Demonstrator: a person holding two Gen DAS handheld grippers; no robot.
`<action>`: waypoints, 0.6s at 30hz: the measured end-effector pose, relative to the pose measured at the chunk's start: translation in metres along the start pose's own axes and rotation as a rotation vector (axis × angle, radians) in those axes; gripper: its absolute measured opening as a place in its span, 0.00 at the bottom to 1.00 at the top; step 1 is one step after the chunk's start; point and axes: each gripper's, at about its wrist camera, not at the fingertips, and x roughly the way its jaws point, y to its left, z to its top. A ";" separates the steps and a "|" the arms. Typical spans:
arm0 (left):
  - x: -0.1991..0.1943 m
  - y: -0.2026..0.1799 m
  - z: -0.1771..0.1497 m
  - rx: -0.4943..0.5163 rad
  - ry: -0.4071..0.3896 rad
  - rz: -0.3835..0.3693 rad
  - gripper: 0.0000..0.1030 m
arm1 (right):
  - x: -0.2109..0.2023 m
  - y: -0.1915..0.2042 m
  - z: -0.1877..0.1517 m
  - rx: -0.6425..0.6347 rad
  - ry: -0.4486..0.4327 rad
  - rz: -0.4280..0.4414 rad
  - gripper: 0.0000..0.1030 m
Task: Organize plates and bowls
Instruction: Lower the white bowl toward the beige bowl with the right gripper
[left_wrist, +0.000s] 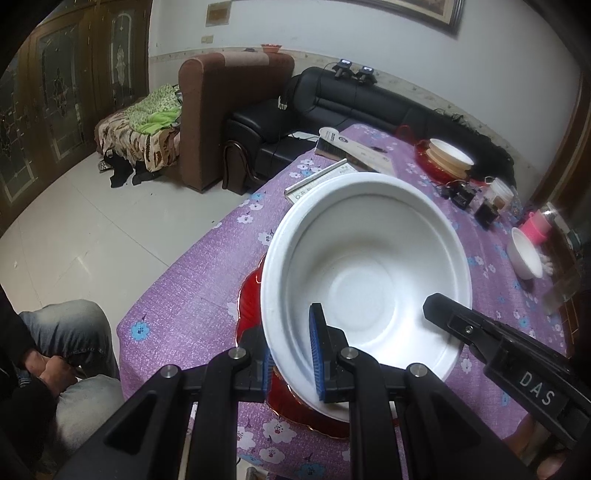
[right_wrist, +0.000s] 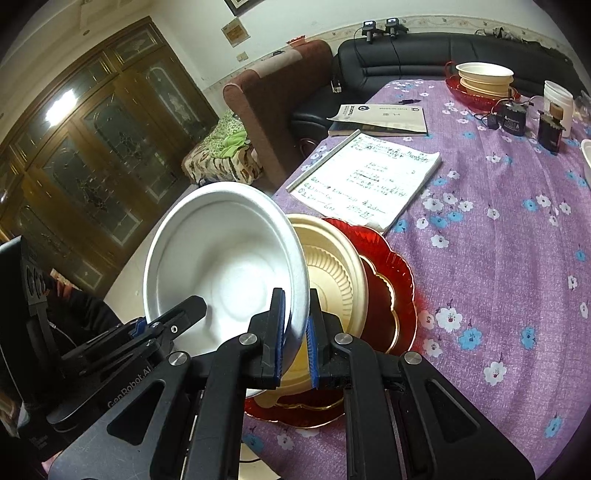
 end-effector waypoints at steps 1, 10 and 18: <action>0.001 0.001 0.001 -0.004 0.003 -0.003 0.15 | 0.001 0.000 0.000 0.001 0.001 0.000 0.10; 0.012 -0.002 0.001 0.006 0.035 -0.017 0.15 | 0.007 -0.013 0.000 0.026 0.000 -0.029 0.10; 0.013 0.002 0.001 0.001 0.039 -0.013 0.15 | 0.008 -0.010 -0.003 0.016 -0.003 -0.031 0.10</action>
